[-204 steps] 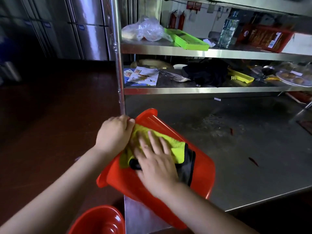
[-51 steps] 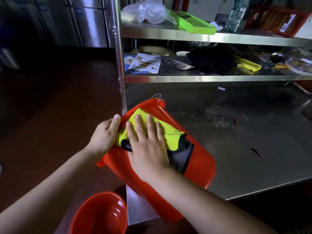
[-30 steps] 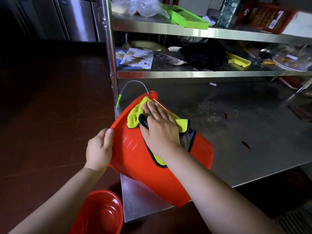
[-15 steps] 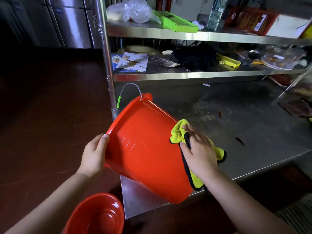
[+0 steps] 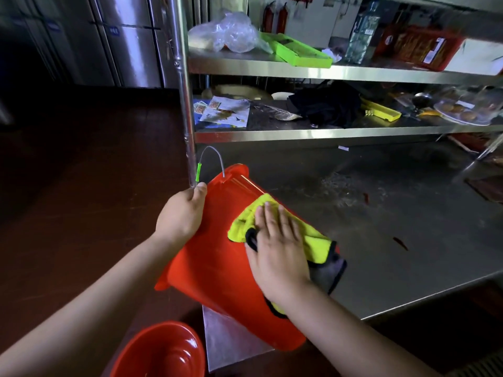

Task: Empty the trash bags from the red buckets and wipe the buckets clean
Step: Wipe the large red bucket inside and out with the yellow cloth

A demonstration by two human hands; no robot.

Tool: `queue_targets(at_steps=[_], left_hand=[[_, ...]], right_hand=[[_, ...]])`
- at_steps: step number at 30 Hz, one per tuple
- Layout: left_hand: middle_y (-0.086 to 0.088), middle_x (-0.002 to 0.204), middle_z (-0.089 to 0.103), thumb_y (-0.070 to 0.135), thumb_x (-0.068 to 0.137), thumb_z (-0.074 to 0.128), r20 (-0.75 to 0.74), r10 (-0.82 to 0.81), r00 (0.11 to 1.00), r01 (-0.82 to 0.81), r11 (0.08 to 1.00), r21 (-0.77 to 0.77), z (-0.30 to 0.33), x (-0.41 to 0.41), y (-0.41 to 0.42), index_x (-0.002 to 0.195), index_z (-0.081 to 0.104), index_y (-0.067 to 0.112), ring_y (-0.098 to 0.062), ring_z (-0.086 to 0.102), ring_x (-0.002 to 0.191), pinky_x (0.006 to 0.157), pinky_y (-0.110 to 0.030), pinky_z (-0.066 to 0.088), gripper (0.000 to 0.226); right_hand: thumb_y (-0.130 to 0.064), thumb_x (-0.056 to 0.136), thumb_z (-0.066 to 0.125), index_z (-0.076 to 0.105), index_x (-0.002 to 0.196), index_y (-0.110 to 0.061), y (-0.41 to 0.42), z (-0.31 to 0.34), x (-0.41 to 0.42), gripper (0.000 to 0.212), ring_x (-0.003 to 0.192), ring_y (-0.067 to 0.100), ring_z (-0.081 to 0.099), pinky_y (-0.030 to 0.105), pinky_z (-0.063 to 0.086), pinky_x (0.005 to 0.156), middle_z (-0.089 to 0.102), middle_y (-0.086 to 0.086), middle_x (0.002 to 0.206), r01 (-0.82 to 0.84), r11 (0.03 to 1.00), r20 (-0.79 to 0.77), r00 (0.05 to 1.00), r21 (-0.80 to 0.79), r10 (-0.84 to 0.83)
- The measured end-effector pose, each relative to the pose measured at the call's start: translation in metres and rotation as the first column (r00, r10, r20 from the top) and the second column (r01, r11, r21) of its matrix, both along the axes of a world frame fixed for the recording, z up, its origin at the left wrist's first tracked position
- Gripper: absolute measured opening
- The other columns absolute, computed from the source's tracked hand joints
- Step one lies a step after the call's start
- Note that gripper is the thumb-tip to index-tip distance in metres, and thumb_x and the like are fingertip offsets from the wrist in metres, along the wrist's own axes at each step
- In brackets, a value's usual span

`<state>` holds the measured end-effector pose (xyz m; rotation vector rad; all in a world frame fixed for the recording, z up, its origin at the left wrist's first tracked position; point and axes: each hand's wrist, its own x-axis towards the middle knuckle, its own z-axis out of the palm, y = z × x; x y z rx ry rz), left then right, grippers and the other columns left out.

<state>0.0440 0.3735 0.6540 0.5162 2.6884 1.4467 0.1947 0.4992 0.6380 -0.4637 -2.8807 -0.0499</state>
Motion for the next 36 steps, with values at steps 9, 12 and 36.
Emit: queue_targets(at_steps=[9,12,36], left_hand=[[0.008,0.067,0.057,0.048,0.097,0.039,-0.003,0.021,1.000,-0.020,0.989,0.148,-0.019,0.007,-0.013,0.070,0.056,0.017,-0.010,0.052,0.064,0.063,-0.031,0.042,0.044],[-0.010,0.084,0.067,0.048,0.097,0.038,0.021,0.016,1.000,-0.019,0.986,0.165,-0.025,0.016,-0.022,0.084,0.061,0.008,-0.028,0.061,0.081,0.076,-0.043,0.049,0.048],[-0.012,0.071,0.061,0.050,0.092,0.032,-0.079,0.121,0.989,-0.105,0.976,0.189,-0.049,0.057,-0.058,0.084,0.059,0.009,-0.024,0.055,0.065,0.060,-0.038,0.043,0.049]], right_hand=[[-0.045,0.093,0.040,0.027,0.147,-0.010,-0.009,0.007,-0.057,0.066,0.142,0.031,0.024,0.046,0.023,0.114,0.027,0.011,0.154,-0.133,0.991,-0.073,0.988,0.019,0.134],[-0.044,0.092,0.041,0.035,0.145,-0.013,0.006,0.000,-0.034,0.062,0.140,0.027,0.030,0.044,0.028,0.113,0.033,0.008,0.152,-0.132,0.991,-0.102,0.986,0.009,0.133],[-0.045,0.093,0.042,0.026,0.148,-0.021,-0.023,0.009,-0.064,0.062,0.144,0.025,0.018,0.041,0.017,0.116,0.023,0.001,0.157,-0.223,0.974,-0.083,0.972,-0.037,0.219]])
